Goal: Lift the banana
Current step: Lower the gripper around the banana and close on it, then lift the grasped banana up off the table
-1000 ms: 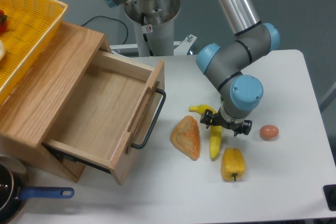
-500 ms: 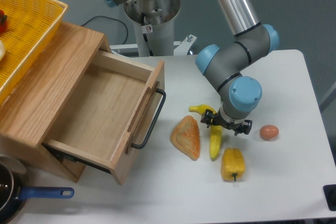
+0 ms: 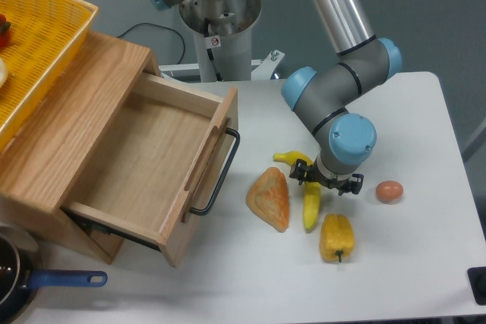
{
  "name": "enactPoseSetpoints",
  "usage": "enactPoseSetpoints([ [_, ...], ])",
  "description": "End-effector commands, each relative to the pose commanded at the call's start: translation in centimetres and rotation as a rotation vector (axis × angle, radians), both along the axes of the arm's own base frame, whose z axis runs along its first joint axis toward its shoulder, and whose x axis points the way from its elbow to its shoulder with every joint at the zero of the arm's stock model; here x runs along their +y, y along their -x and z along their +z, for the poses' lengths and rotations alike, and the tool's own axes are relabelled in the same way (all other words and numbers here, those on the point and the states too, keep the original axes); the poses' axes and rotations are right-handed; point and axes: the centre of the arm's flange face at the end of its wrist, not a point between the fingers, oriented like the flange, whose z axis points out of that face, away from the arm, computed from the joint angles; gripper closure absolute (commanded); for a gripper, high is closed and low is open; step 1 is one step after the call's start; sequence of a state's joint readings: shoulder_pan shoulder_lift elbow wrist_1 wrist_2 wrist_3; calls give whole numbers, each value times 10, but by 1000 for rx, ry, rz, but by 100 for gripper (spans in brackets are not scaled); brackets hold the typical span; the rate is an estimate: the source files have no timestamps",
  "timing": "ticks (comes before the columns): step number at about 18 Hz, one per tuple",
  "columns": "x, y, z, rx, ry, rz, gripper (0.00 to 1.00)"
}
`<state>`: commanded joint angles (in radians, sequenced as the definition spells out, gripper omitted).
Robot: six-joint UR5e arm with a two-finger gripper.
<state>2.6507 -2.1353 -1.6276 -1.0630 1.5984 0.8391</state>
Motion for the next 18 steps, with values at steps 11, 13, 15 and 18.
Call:
enactPoseSetpoints([
  [11, 0, 1, 3, 3, 0, -3, 15],
  [13, 0, 0, 3, 2, 0, -2, 22],
  [15, 0, 0, 1, 0, 3, -2, 32],
  [18, 0, 0, 1, 1, 5, -2, 41],
])
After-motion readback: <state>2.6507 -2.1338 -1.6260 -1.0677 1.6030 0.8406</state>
